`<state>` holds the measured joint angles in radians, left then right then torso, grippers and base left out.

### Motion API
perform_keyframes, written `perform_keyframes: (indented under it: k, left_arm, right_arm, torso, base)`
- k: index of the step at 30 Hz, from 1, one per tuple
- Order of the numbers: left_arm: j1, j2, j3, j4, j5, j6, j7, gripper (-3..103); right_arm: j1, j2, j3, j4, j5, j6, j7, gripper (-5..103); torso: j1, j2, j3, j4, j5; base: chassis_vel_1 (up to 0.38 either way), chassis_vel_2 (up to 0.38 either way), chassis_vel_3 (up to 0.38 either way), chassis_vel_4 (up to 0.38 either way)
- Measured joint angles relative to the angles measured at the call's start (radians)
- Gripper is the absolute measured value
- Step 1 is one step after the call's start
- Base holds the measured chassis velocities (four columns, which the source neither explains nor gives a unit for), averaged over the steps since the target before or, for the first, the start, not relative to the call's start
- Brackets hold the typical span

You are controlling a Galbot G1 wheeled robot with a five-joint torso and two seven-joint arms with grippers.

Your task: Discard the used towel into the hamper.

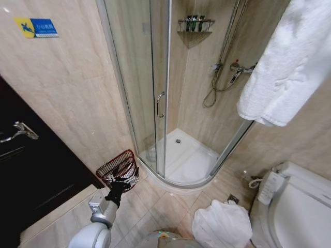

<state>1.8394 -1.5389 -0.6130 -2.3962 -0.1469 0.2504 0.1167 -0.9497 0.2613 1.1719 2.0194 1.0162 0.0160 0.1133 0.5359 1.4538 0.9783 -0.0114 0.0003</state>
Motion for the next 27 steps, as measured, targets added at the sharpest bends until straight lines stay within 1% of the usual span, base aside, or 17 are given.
perform_keyframes:
  k: [2, 3, 5, 7, 8, 12, 13, 15, 16, 18, 19, 20, 23, 24, 25, 27]
  left_arm:
    - [0.0, 0.0, 0.0, 0.0, 0.0, 0.0, 0.0, 100]
    - [0.0, 0.0, 0.0, 0.0, 0.0, 0.0, 0.0, 100]
    - [0.0, 0.0, 0.0, 0.0, 0.0, 0.0, 0.0, 100]
    - [0.0, 0.0, 0.0, 0.0, 0.0, 0.0, 0.0, 100]
    - [0.0, 0.0, 0.0, 0.0, 0.0, 0.0, 0.0, 100]
    - [0.0, 0.0, 0.0, 0.0, 0.0, 0.0, 0.0, 100]
    - [0.0, 0.0, 0.0, 0.0, 0.0, 0.0, 0.0, 100]
    - [0.0, 0.0, 0.0, 0.0, 0.0, 0.0, 0.0, 100]
    - [0.0, 0.0, 0.0, 0.0, 0.0, 0.0, 0.0, 100]
    - [0.0, 0.0, 0.0, 0.0, 0.0, 0.0, 0.0, 100]
    - [0.0, 0.0, 0.0, 0.0, 0.0, 0.0, 0.0, 100]
    - [0.0, 0.0, 0.0, 0.0, 0.0, 0.0, 0.0, 100]
    - [0.0, 0.0, 0.0, 0.0, 0.0, 0.0, 0.0, 100]
    - [0.0, 0.0, 0.0, 0.0, 0.0, 0.0, 0.0, 100]
    - [0.0, 0.0, 0.0, 0.0, 0.0, 0.0, 0.0, 100]
    - [0.0, 0.0, 0.0, 0.0, 0.0, 0.0, 0.0, 100]
  right_arm:
    - [0.002, -0.011, -0.002, 0.008, 0.066, -0.037, 0.03, 100]
    - [0.002, -0.011, -0.002, 0.008, 0.066, -0.037, 0.03, 100]
    - [0.012, -0.033, -0.003, -0.017, 0.09, -0.046, 0.021, 100]
    - [0.037, -0.068, -0.004, -0.042, 0.158, -0.061, 0.017, 100]
    - [0.037, -0.068, -0.004, -0.042, 0.158, -0.061, 0.017, 100]
    - [0.099, -0.175, -0.004, -0.09, 0.379, -0.107, 0.012, 100]
    - [0.099, -0.175, -0.004, -0.09, 0.379, -0.107, 0.012, 100]
    - [0.108, -0.238, 0.001, -0.124, 0.484, -0.115, -0.002, 100]
    - [0.108, -0.238, 0.001, -0.124, 0.484, -0.115, -0.002, 100]
    - [0.094, -0.283, 0.014, -0.155, 0.555, -0.116, -0.014, 100]
    - [0.094, -0.283, 0.014, -0.155, 0.555, -0.116, -0.014, 100]
    - [0.065, -0.302, 0.041, -0.169, 0.586, -0.116, -0.015, 100]
    - [0.007, -0.353, 0.067, -0.212, 0.651, -0.105, -0.012, 100]
    - [-0.003, -0.369, 0.068, -0.229, 0.659, -0.099, -0.012, 100]
    - [-0.003, -0.369, 0.068, -0.229, 0.659, -0.099, -0.012, 100]
    - [-0.024, -0.407, 0.069, -0.268, 0.661, -0.088, -0.013, 100]
  torso:
    - [0.0, 0.0, 0.0, 0.0001, -0.0002]
    - [0.0, 0.0, 0.0, 0.0001, -0.0002]
    - [0.0, 0.0, 0.0, 0.0003, -0.0001]
    - [0.0, 0.0, 0.0, 0.0003, -0.0001]
    - [0.0, 0.0, 0.0, 0.0003, -0.0001]
    - [0.0, 0.0, 0.0, 0.0, -0.0005]
    - [0.0, 0.0, 0.0, 0.0, -0.0005]
    - [0.0, 0.0, 0.0, 0.0, -0.0009]
    - [0.0, 0.0, 0.0, 0.0, -0.0009]
    - [0.0, 0.0, 0.0, 0.0001, -0.0004]
    - [0.0, 0.0, 0.0, 0.0001, -0.0004]
    - [0.0, 0.0, 0.0, 0.0003, 0.0002]
    - [0.0, 0.0, 0.0, 0.0001, -0.0004]
    - [0.0, 0.0, 0.0, 0.0004, -0.0001]
    - [0.0, 0.0, 0.0, 0.0004, -0.0001]
    - [0.0, 0.0, 0.0, 0.0004, -0.0001]
  base:
    - [0.0, 0.0, 0.0, 0.0]
    - [0.0, 0.0, 0.0, 0.0]
    - [0.0, 0.0, 0.0, 0.0]
    - [0.0, 0.0, 0.0, 0.0]
    - [0.0, 0.0, 0.0, 0.0]
    - [0.0, 0.0, 0.0, 0.0]
    - [0.0, 0.0, 0.0, 0.0]
    - [0.0, 0.0, 0.0, 0.0]
    - [0.0, 0.0, 0.0, 0.0]
    - [0.0, 0.0, 0.0, 0.0]
    - [0.0, 0.0, 0.0, 0.0]
    - [0.0, 0.0, 0.0, 0.0]
    - [0.0, 0.0, 0.0, 0.0]
    - [0.0, 0.0, 0.0, 0.0]
    - [0.0, 0.0, 0.0, 0.0]
    - [0.0, 0.0, 0.0, 0.0]
